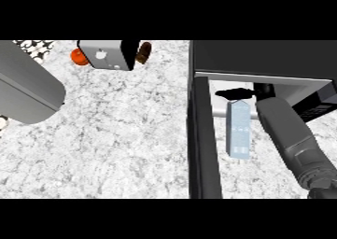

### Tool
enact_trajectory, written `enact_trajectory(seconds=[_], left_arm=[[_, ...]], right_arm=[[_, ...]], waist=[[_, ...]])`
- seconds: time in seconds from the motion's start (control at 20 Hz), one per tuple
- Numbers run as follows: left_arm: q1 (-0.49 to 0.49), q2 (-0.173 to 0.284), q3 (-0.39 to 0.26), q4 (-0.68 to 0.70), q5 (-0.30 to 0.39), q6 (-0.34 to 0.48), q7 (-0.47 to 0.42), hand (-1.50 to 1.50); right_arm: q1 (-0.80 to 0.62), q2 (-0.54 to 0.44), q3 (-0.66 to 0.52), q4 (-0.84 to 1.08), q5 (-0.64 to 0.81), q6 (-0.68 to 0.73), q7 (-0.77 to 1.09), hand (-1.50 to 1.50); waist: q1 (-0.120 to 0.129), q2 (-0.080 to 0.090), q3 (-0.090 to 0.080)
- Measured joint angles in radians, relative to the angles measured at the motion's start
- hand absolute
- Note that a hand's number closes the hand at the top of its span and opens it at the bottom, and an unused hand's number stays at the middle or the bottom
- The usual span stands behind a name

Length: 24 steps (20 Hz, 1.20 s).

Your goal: Pick up the milk, place it into the microwave and close the microwave

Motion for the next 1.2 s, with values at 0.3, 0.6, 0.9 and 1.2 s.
enact_trajectory(seconds=[0.3,0.6,0.9,1.2], left_arm=[[-0.021,-0.025,-0.075,-0.017,-0.072,0.016,0.03,-1.5],[-0.028,-0.057,-0.165,-0.06,-0.175,0.063,0.076,-1.5],[-0.091,-0.085,-0.235,-0.074,-0.245,0.1,0.16,-1.5],[-0.189,-0.097,-0.264,-0.066,-0.283,0.111,0.264,-1.5]], right_arm=[[0.05,0.005,-0.026,-0.001,-0.041,0.117,-0.087,-1.5],[0.104,0.022,-0.024,-0.035,-0.07,0.222,-0.128,-1.5],[0.198,0.06,0.007,-0.105,-0.084,0.31,-0.168,-1.5],[0.331,0.084,0.035,-0.2,-0.104,0.377,-0.181,-1.5]], waist=[[-0.025,-0.012,-0.001],[-0.045,-0.028,-0.005],[-0.074,-0.043,-0.008],[-0.102,-0.048,-0.008]])
